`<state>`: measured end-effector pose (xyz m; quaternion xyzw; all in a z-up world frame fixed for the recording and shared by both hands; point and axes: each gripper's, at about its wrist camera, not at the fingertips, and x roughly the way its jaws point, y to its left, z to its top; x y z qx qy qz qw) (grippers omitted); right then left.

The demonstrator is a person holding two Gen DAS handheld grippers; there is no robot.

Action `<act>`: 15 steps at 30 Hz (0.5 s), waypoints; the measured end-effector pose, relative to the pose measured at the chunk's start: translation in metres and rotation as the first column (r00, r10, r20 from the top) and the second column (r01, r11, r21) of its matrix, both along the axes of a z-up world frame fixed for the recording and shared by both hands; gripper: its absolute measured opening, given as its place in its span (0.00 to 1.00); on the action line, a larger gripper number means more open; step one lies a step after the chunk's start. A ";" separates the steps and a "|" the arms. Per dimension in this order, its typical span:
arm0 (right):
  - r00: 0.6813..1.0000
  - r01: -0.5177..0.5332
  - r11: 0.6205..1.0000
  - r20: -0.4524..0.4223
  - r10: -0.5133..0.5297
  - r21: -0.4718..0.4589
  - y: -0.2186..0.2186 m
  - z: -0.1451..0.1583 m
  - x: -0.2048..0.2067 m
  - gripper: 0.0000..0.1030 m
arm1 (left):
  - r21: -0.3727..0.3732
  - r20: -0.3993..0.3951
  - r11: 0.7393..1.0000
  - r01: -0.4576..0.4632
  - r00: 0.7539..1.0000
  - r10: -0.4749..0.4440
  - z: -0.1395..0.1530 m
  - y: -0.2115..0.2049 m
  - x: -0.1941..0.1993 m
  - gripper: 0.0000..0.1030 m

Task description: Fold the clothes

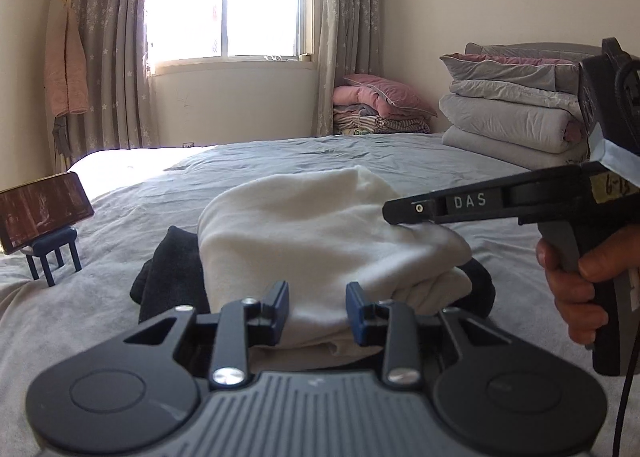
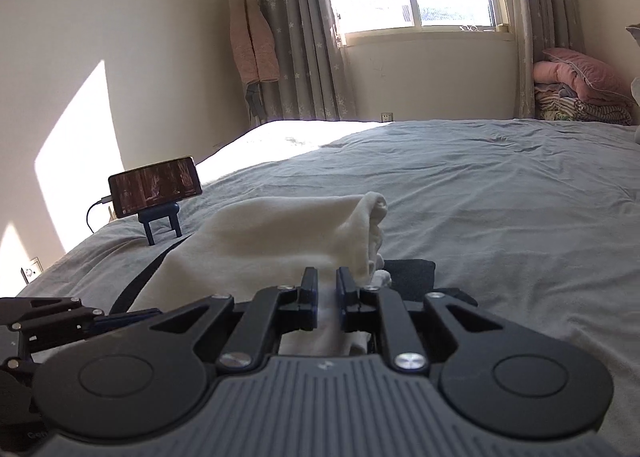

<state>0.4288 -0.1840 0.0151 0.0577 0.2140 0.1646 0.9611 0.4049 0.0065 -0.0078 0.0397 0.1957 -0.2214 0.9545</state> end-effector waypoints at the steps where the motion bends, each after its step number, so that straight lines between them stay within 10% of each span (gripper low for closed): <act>1: 1.000 0.008 1.000 -0.010 -0.008 0.003 -0.005 -0.003 -0.001 0.14 | -0.007 -0.006 1.000 -0.003 1.000 0.003 -0.001 0.002 -0.002 0.31; 11: 0.999 0.023 1.000 -0.047 -0.024 -0.011 -0.016 0.027 -0.060 0.33 | 0.054 -0.106 0.991 -0.121 0.986 0.126 0.031 0.006 -0.043 0.33; 15: 0.999 0.011 1.000 -0.045 -0.012 -0.024 -0.013 0.041 -0.090 0.46 | 0.090 -0.123 0.978 -0.190 0.972 0.200 0.050 0.003 -0.072 0.49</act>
